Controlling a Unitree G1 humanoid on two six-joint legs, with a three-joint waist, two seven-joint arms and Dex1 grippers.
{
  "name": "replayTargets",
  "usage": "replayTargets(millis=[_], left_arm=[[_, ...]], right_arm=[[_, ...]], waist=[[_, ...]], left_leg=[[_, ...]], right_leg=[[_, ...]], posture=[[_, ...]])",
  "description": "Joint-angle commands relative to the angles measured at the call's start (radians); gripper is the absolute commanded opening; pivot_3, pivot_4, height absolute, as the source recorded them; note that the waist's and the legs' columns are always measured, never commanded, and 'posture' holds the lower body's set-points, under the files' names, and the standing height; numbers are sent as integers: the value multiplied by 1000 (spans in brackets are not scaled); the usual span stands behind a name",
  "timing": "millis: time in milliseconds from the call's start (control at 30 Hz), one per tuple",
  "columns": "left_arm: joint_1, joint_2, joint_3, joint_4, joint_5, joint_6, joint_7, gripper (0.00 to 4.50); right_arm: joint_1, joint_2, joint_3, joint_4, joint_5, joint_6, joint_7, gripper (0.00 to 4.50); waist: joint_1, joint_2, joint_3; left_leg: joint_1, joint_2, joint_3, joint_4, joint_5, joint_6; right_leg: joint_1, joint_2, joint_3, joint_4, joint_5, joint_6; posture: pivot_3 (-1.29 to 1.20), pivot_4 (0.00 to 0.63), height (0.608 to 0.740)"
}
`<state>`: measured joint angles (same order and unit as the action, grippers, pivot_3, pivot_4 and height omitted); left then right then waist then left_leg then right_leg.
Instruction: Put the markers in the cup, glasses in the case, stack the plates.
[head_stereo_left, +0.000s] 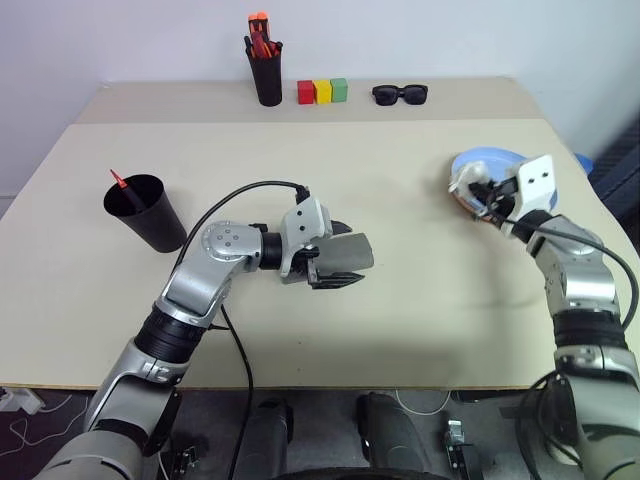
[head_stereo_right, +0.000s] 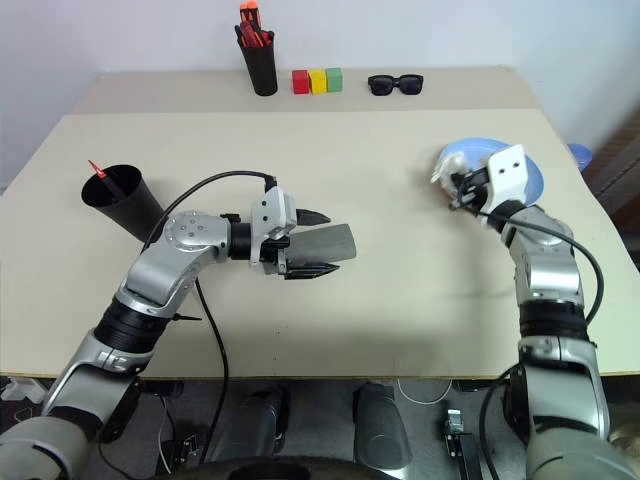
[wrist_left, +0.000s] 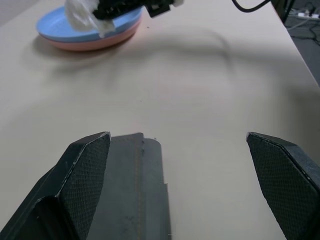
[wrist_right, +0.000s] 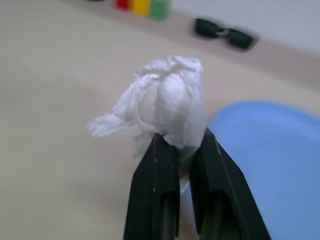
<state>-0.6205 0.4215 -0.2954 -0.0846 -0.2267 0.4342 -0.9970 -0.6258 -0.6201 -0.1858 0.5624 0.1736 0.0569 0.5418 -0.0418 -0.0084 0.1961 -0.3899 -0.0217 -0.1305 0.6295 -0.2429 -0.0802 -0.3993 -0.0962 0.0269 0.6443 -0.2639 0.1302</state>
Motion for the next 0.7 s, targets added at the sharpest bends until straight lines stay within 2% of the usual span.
replayTargets(millis=[33, 167, 267, 433, 533, 567, 633, 700], left_arm=[[-29, -13, 23, -6, 8, -10, 36, 4500], [-38, -26, 26, 1, 12, -7, 67, 4500], [-35, -34, 37, -3, 12, 5, 97, 4500], [-17, -47, 63, -9, 21, -5, 168, 4500], [13, -82, 129, -11, 18, -44, 262, 4500], [32, -108, 164, -12, 33, -114, 324, 4500], [117, -127, 249, -85, 14, -138, 403, 4500], [216, -94, 302, -167, -59, -130, 350, 4500]], right_arm=[[-98, -21, -12, 191, -58, -131, -80, 60], [-209, -31, 6, 416, -119, -233, -168, 60], [-261, -37, 26, 532, -152, -277, -173, 1086], [-275, -34, 13, 575, -150, -331, -174, 3596], [-259, -22, -27, 544, -94, -351, -131, 3596], [-247, -13, -52, 515, -57, -359, -100, 3596], [-149, 17, -120, 297, 96, -355, 33, 3596], [6, 12, -138, -1, 216, -252, 148, 3596]], waist=[[-1, 0, 0], [-3, 0, 0], [-4, 0, 0], [-4, 0, 0], [-4, 0, 0], [-5, 0, 0], [-5, 0, 0], [-2, 0, 0]], left_leg=[[0, 0, 0, 0, 0, 0], [0, 0, 1, 1, 0, 0], [0, 0, 0, 0, 0, 0], [0, 0, 1, 0, 0, 0], [0, 0, 1, 0, 0, 0], [0, 0, 1, 0, 0, 0], [0, 0, 0, 0, 0, 0], [0, 0, 0, -1, 0, 0]], right_leg=[[0, 0, 0, 0, 0, 0], [0, 0, 0, 0, 0, 0], [-1, 0, 0, 0, 0, 0], [0, 0, 0, 0, 0, 0], [0, 0, 1, 0, 0, 0], [0, 0, 1, 0, 0, 0], [0, 0, 1, 0, 0, 0], [-1, 0, 1, 0, 0, 0]], posture=[[0, 150, 740], [0, 150, 740], [0, 150, 740], [0, 150, 740], [0, 150, 740], [0, 150, 740], [0, 150, 740], [0, 150, 740]])
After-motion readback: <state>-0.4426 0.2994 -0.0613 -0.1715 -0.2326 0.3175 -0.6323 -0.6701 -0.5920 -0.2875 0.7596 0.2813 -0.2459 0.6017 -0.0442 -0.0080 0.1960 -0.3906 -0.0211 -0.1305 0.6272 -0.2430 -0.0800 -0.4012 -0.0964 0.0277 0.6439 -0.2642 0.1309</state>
